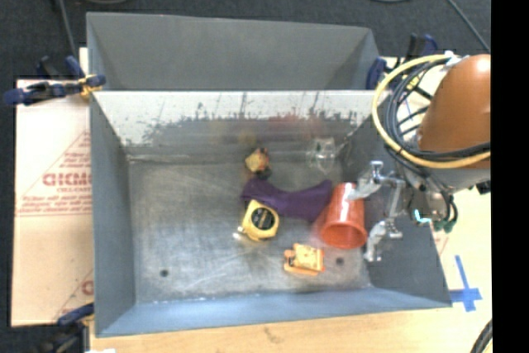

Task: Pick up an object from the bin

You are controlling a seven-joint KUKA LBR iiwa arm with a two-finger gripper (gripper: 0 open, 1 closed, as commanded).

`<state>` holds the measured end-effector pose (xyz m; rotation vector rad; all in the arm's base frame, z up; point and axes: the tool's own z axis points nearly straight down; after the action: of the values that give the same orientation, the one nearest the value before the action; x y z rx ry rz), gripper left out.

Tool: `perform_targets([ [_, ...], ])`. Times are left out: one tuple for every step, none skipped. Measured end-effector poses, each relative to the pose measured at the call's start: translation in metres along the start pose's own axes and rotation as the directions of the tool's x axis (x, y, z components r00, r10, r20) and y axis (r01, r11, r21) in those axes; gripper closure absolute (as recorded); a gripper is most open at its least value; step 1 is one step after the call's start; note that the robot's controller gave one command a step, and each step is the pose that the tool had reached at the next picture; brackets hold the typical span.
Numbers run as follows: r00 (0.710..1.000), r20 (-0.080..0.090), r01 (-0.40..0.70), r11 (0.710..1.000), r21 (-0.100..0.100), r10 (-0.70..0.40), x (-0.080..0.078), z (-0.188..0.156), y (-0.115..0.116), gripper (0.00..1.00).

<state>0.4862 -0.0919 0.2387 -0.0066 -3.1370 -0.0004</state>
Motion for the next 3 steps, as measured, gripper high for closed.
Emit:
perform_targets([
  [1.0, 0.008, 0.004, 1.0, 0.002, -0.004, -0.002, -0.004, 0.0, 0.0],
  [0.971, 0.014, 0.238, 0.971, 0.006, -0.238, -0.036, 0.131, 0.056, 1.0],
  [0.97, 0.029, 0.239, 0.971, 0.007, -0.239, -0.04, 0.129, 0.059, 0.0],
])
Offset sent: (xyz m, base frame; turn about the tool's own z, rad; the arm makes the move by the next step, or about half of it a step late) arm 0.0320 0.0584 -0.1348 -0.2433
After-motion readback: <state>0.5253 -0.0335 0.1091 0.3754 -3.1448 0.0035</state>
